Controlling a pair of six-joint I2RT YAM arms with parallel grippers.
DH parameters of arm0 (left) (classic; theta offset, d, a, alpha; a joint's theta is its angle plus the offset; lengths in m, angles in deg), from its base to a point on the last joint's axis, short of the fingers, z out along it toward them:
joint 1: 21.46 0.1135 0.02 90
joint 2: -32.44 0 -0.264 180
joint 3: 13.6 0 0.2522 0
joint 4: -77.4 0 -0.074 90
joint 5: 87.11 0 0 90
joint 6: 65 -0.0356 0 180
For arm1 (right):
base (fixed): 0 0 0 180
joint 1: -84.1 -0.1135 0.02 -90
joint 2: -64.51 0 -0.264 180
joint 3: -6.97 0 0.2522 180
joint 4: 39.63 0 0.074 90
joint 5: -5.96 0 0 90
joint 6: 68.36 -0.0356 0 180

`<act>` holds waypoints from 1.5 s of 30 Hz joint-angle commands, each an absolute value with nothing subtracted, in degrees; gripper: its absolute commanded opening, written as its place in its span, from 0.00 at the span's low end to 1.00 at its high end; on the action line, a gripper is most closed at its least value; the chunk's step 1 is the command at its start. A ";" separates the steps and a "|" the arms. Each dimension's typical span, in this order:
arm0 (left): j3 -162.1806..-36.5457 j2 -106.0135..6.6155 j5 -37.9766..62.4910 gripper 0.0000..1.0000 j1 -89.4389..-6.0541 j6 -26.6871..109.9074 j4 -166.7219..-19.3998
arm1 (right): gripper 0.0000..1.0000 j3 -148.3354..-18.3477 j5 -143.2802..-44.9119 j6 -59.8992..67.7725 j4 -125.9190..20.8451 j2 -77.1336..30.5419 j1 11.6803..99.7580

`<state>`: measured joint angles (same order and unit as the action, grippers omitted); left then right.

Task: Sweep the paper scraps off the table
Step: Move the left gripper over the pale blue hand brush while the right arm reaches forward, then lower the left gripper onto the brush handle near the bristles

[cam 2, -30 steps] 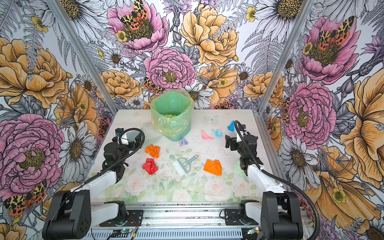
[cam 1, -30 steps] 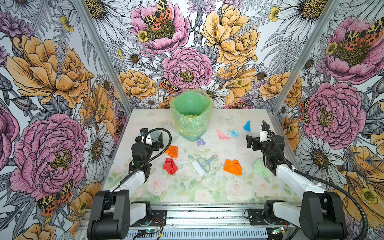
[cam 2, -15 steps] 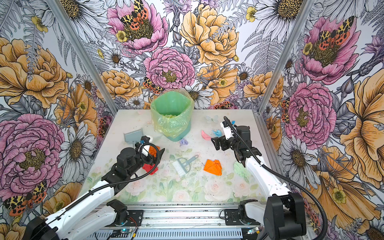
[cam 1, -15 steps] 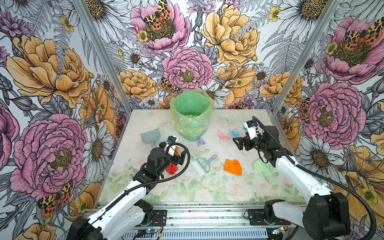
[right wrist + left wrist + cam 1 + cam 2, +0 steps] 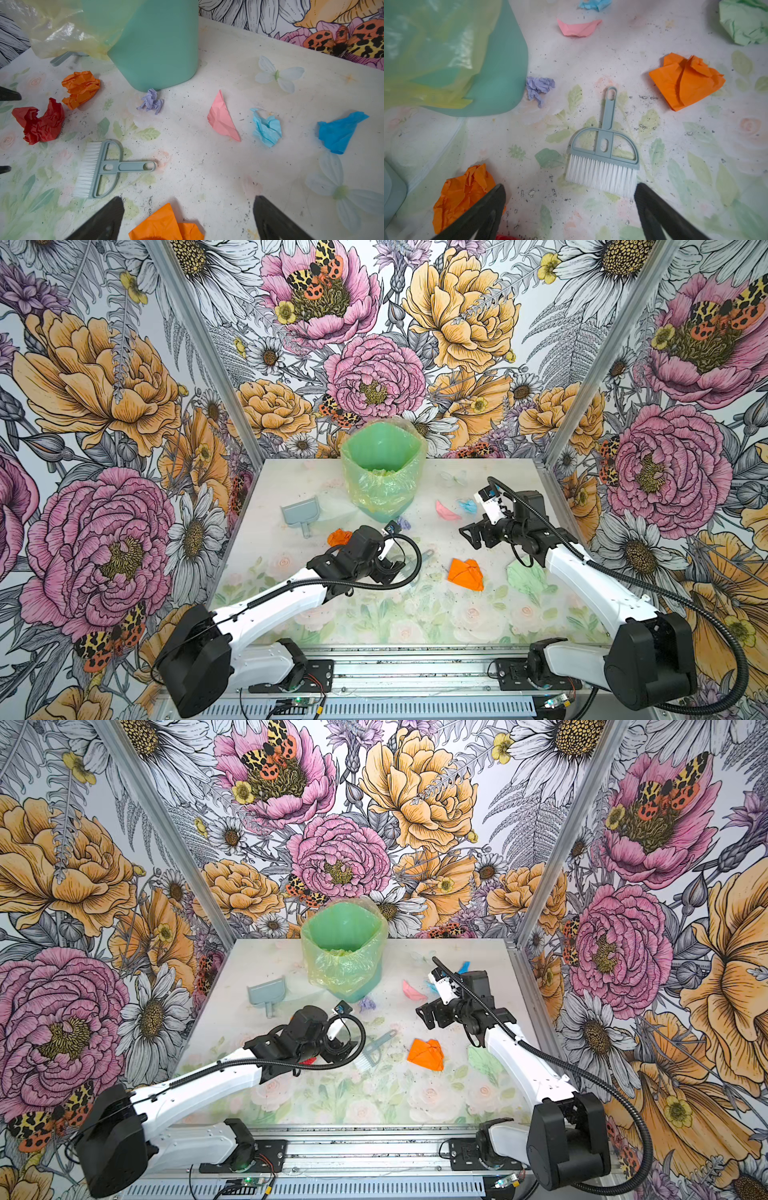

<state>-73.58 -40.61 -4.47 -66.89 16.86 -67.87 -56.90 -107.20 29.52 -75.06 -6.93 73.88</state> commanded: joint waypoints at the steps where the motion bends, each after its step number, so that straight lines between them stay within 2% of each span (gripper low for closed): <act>1: -78.56 -45.58 -5.16 0.99 -68.50 15.25 -60.13 | 1.00 -57.96 -105.50 30.93 -76.05 -6.29 73.33; 21: -88.06 -59.41 -3.01 0.97 -70.43 14.83 -55.51 | 1.00 -57.50 -102.25 32.29 -75.91 -9.76 72.94; 24: -89.00 -60.65 -3.03 0.94 -70.28 14.81 -55.37 | 1.00 -57.41 -101.89 32.44 -75.90 -10.03 72.95; 34: -92.48 -65.49 -2.09 0.75 -70.82 14.49 -54.77 | 1.00 -57.24 -100.49 32.55 -75.87 -10.23 72.97; 45: -93.28 -67.48 -2.43 0.67 -71.31 15.64 -54.66 | 1.00 -57.29 -99.95 32.50 -75.80 -10.72 72.95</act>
<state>-91.61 -66.75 -3.09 -71.02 15.03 -54.54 -56.87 -100.73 31.85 -75.89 -9.84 73.51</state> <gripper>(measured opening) 0.672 0.997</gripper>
